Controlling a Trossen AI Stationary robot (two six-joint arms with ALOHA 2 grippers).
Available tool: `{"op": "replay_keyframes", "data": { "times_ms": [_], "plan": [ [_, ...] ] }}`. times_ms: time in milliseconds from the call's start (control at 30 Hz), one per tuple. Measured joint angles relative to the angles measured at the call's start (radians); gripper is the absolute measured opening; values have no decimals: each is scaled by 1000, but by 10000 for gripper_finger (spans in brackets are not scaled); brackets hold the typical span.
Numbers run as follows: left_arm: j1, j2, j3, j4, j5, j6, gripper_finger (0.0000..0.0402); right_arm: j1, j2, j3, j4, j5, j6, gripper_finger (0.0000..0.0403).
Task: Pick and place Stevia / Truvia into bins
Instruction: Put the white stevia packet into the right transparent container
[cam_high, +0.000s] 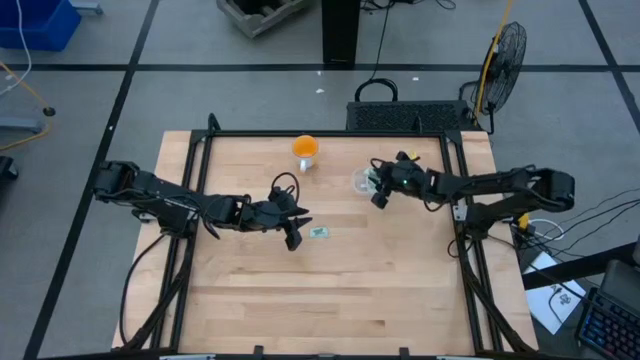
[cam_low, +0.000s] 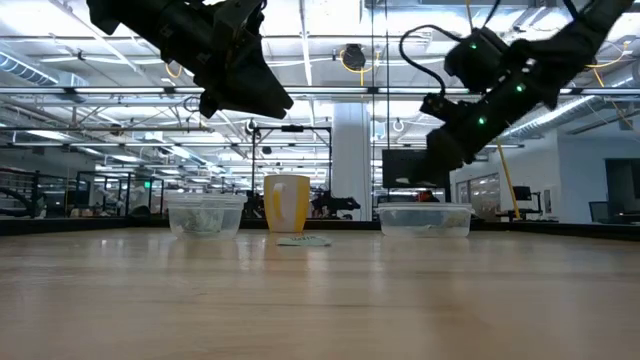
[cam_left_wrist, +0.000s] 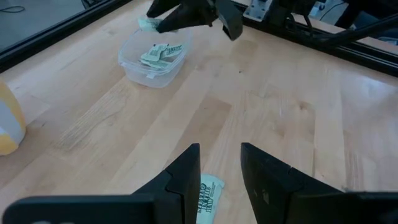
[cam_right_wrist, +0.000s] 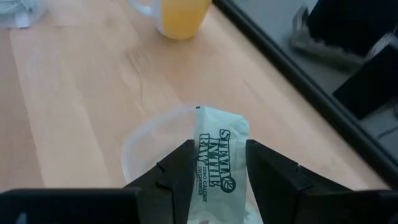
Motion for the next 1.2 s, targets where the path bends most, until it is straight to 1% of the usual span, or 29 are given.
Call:
{"op": "replay_keyframes", "data": {
  "times_ms": [133, 233, 333, 600, 733, 833, 867, 967, 1000, 1067, 1200],
  "plan": [
    [0, 0, 0, 4, -1, 0, 120, 0, 0, -83, 171, -1, -32, 134],
    [0, 0, 0, 8, -6, 0, 120, -2, -1, -112, 224, -38, -32, 134],
    [0, 0, 0, 12, -8, 0, 120, -3, -1, -118, 223, -78, 9, 134],
    [2, 0, 0, 68, -8, 0, 120, -3, 17, -113, 238, -47, 180, 134],
    [2, 0, 0, 81, -6, 0, 120, 1, 57, -62, 239, -46, 216, 134],
    [2, 0, 0, 91, -7, 0, 120, 6, 103, -1, 215, -43, 211, 134],
    [3, 0, 0, 91, -8, 0, 120, 6, 117, 23, 192, -34, 203, 134],
    [6, 0, 0, 91, -8, 0, 120, 6, 167, 66, 82, 76, 208, 134],
    [6, 0, 0, 91, -8, 0, 120, 6, 183, 67, 58, 94, 223, 134],
    [7, 0, 0, 90, -8, 3, 120, 6, 209, 67, 60, 89, 251, 134],
    [8, 0, 0, 90, -8, -1, 120, 7, 257, 70, 92, 77, 257, 134]
  ]
}}
